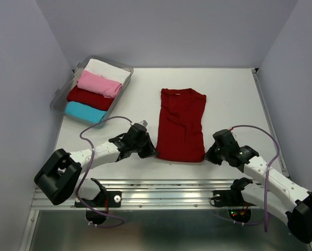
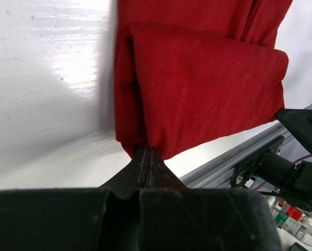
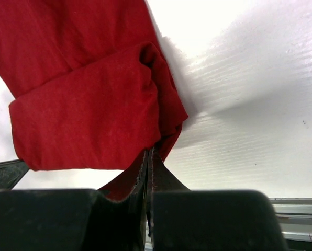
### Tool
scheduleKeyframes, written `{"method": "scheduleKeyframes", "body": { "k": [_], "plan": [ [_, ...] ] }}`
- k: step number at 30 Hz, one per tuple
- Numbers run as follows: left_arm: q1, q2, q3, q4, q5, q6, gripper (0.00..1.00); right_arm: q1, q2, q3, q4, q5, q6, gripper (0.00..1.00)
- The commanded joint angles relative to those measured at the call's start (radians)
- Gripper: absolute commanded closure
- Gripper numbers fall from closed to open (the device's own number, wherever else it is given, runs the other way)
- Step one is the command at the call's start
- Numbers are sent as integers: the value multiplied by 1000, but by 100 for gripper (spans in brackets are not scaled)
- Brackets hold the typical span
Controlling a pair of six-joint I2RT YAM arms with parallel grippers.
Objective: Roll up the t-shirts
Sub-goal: Roll the T-shirt to the center of the board.
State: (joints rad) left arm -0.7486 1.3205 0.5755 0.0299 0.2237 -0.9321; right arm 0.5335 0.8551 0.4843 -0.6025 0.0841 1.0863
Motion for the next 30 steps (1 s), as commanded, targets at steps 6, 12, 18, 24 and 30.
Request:
{"method": "scheduleKeyframes", "body": {
  "k": [6, 12, 18, 24, 30],
  "plan": [
    [25, 3, 101, -59, -15, 44, 100, 6, 39, 123, -25, 108, -37, 99],
    [40, 32, 161, -84, -15, 64, 100, 6, 81, 177, -31, 152, -63, 99],
    [75, 69, 225, -119, -15, 101, 100, 6, 153, 232, -28, 198, -91, 99],
    [106, 132, 297, -154, -9, 142, 100, 6, 245, 302, -14, 246, -137, 98],
    [129, 184, 372, -174, -11, 173, 100, -4, 332, 359, 13, 264, -172, 97]
  ]
}}
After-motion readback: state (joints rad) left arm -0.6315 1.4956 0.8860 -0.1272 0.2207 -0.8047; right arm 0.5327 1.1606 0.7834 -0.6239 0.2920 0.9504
